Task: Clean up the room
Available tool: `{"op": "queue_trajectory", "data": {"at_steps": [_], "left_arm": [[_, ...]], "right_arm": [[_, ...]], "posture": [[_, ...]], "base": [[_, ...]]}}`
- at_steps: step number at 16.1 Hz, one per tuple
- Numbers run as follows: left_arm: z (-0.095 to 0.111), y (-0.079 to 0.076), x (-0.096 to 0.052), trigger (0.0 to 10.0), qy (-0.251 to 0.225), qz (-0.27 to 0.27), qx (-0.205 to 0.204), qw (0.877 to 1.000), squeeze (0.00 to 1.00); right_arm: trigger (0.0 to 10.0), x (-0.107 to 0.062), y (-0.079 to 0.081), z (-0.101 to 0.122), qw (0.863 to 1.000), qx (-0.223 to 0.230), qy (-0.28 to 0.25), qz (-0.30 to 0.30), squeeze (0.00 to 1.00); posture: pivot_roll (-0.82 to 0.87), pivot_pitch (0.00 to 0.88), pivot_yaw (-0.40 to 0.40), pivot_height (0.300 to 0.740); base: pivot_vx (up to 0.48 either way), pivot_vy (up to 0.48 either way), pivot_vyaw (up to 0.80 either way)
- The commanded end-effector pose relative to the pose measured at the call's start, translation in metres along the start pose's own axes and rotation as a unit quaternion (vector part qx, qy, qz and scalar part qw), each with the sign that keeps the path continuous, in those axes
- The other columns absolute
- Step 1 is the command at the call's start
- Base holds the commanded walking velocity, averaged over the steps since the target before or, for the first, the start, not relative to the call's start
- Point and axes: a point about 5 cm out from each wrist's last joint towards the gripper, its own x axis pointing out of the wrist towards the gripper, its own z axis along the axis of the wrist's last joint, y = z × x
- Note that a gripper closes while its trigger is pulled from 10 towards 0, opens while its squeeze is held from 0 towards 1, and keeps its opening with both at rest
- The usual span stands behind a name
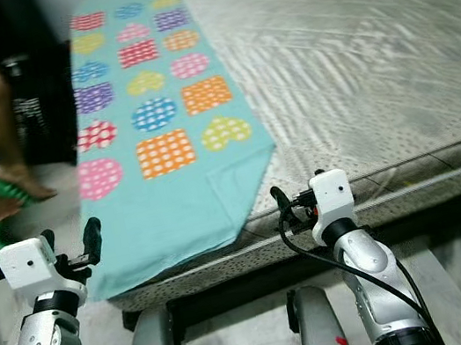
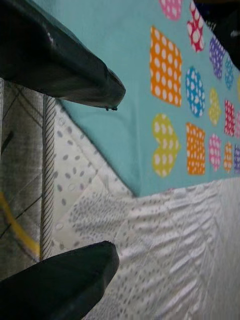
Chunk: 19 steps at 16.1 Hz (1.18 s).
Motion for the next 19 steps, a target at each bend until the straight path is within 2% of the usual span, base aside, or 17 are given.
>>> {"op": "queue_trajectory", "data": {"at_steps": [1,5,11,15,19], "left_arm": [[0.0026,0.0040,-0.0010,10.0,-0.003,0.007,0.009,1.000,0.00],[0.0021,0.0027,-0.0007,10.0,-0.003,0.005,0.008,1.000,0.00],[0.0020,0.0016,-0.0005,10.0,-0.004,0.006,0.006,1.000,0.00],[0.0021,0.0012,-0.0004,10.0,-0.003,0.006,0.004,1.000,0.00],[0.0023,0.0011,-0.0002,10.0,-0.004,0.008,0.003,1.000,0.00]], "right_arm": [[10.0,0.0020,0.0022,0.0016,1.000,-0.004,-0.002,0.010,0.00],[10.0,0.0017,0.0025,0.0013,1.000,-0.005,-0.003,0.016,0.00],[10.0,0.0021,0.0042,0.0006,1.000,-0.007,-0.001,0.028,0.00],[10.0,0.0015,0.0047,0.0013,0.999,-0.005,-0.003,0.032,0.00],[10.0,0.0016,0.0040,0.0016,0.999,-0.003,-0.003,0.033,0.00]], "posture": [[-0.06,0.176,0.079,0.580],[-0.06,0.174,0.080,0.565],[-0.06,0.172,0.075,0.565],[-0.06,0.175,0.074,0.526],[-0.06,0.180,0.073,0.526]], "base": [[0.000,0.000,0.00],[0.000,0.000,0.00],[0.000,0.000,0.00],[0.000,0.000,0.00],[0.000,0.000,0.00]]}}
